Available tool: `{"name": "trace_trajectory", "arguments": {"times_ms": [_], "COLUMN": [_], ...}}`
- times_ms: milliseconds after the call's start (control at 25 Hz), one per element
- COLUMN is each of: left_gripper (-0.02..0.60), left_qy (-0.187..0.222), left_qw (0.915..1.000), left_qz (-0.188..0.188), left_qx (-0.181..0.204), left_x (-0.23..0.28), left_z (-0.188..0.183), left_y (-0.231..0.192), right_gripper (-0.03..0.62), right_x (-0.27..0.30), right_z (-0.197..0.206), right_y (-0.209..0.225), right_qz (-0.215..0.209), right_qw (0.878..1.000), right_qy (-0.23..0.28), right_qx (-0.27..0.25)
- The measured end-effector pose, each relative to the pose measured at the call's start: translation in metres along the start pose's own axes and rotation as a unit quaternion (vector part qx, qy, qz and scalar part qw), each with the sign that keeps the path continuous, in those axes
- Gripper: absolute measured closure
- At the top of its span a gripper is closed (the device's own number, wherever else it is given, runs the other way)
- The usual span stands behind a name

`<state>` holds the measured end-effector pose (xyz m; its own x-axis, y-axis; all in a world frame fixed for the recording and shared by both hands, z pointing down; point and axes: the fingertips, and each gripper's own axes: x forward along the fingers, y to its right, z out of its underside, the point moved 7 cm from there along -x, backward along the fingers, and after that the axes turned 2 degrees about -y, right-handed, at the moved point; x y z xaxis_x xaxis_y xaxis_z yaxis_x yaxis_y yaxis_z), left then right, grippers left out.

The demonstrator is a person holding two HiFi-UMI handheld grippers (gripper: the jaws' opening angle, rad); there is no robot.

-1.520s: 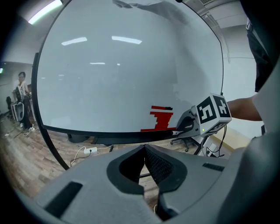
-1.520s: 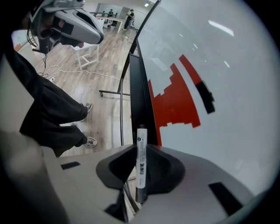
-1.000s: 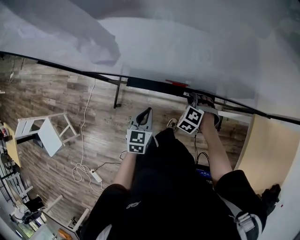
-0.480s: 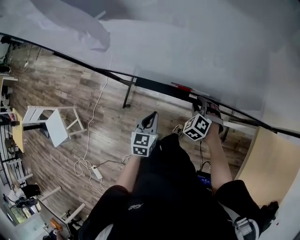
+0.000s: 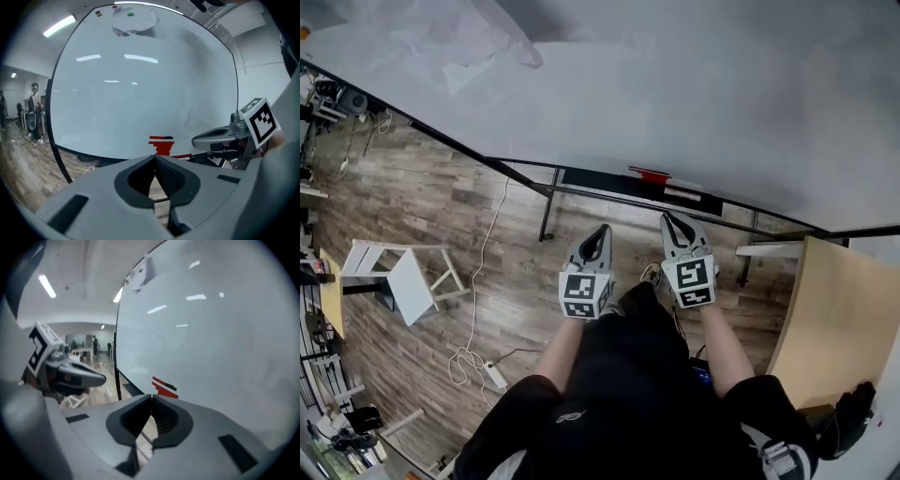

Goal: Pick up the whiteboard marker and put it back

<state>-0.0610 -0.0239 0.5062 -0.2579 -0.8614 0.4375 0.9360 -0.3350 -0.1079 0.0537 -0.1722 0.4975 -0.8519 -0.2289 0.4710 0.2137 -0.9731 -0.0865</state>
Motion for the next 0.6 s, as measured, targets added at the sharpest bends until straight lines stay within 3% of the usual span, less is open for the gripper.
{"name": "trace_trajectory", "arguments": {"times_ms": [80,200,400,600], "left_gripper": [0.576,0.576,0.577,0.576], "left_qy": [0.007,0.021,0.052,0.072], "left_qw": [0.9999,0.9996,0.9979,0.9964], "left_qz": [0.001,0.002,0.007,0.019], "left_qx": [0.009,0.016,0.037,0.042], "left_x": [-0.011,-0.031,-0.076,-0.117], "left_z": [-0.004,-0.008,-0.012,-0.003], "left_y": [0.002,0.004,0.012,0.02], "right_gripper": [0.591,0.592,0.592,0.592], "right_x": [-0.015,-0.037,-0.075,-0.115], "right_z": [-0.003,-0.012,-0.026,-0.024], "right_y": [-0.012,-0.031,-0.06,-0.088], "right_qz": [0.013,0.049,0.078,0.089], "right_qw": [0.999,0.998,0.994,0.987], "right_qy": [0.02,0.042,0.081,0.124], "right_qx": [0.029,0.0,0.005,0.059]}}
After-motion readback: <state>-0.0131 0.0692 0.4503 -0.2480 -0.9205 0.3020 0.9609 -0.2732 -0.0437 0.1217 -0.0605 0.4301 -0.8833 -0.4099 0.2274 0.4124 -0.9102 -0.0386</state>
